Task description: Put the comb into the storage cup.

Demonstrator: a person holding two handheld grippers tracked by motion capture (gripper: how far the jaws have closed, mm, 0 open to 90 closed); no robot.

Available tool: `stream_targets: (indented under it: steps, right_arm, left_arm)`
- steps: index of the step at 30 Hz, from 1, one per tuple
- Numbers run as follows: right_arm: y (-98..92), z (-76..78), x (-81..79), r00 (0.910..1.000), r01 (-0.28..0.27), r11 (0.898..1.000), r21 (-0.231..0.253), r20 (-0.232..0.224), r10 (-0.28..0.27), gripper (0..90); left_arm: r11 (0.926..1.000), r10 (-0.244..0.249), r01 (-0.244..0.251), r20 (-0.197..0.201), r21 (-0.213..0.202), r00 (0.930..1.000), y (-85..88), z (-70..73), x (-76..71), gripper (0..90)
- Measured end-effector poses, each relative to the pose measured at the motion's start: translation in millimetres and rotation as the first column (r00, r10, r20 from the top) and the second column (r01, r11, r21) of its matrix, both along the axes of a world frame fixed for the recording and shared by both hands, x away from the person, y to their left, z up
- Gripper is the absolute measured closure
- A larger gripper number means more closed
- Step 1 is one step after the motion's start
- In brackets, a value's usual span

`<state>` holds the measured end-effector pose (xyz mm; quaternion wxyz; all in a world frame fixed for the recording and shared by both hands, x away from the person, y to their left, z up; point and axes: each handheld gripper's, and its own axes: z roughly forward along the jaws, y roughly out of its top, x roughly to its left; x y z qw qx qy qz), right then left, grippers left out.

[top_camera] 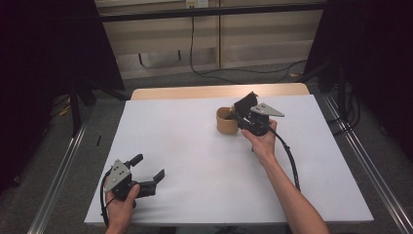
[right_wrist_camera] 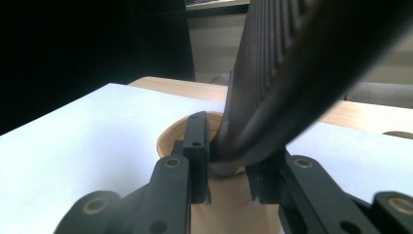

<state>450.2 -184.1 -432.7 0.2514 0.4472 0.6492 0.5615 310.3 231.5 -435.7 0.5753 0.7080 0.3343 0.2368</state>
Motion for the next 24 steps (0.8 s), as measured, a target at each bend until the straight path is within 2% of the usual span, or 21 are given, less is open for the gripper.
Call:
stream_targets:
  steps: [6, 10, 13, 21, 24]
  right_arm:
    - [-2.8, 2.6, -1.1, 0.9999, 0.012, 1.000, 0.014, 0.001, -0.012, 63.4]
    - [-5.5, 3.9, -1.9, 0.9997, 0.023, 0.999, 0.026, -0.005, -0.022, 52.5]
    - [-7.0, 5.3, -2.4, 0.9995, 0.027, 0.999, 0.028, -0.015, -0.026, 39.1]
    - [-9.8, 11.6, -6.1, 0.9996, 0.030, 1.000, 0.006, -0.002, -0.030, 15.5]
    - [-9.8, 14.3, -8.6, 0.9994, 0.033, 0.999, -0.010, 0.010, -0.033, 9.9]
  left_arm:
    - [1.0000, 0.001, -0.001, -0.004, 0.002, 1.0000, -0.1, -0.5, 0.4, 3.4]
    - [1.0000, 0.002, -0.002, -0.004, 0.003, 1.0000, -0.3, -0.6, 0.5, 3.4]
    - [1.0000, 0.001, -0.001, 0.000, 0.008, 1.0000, -0.2, -0.4, 0.5, 3.4]
    - [1.0000, 0.006, -0.006, -0.005, -0.003, 1.0000, -0.3, -0.7, 0.8, 3.4]
    - [1.0000, 0.005, -0.005, -0.005, -0.001, 1.0000, -0.3, -0.7, 0.8, 3.4]
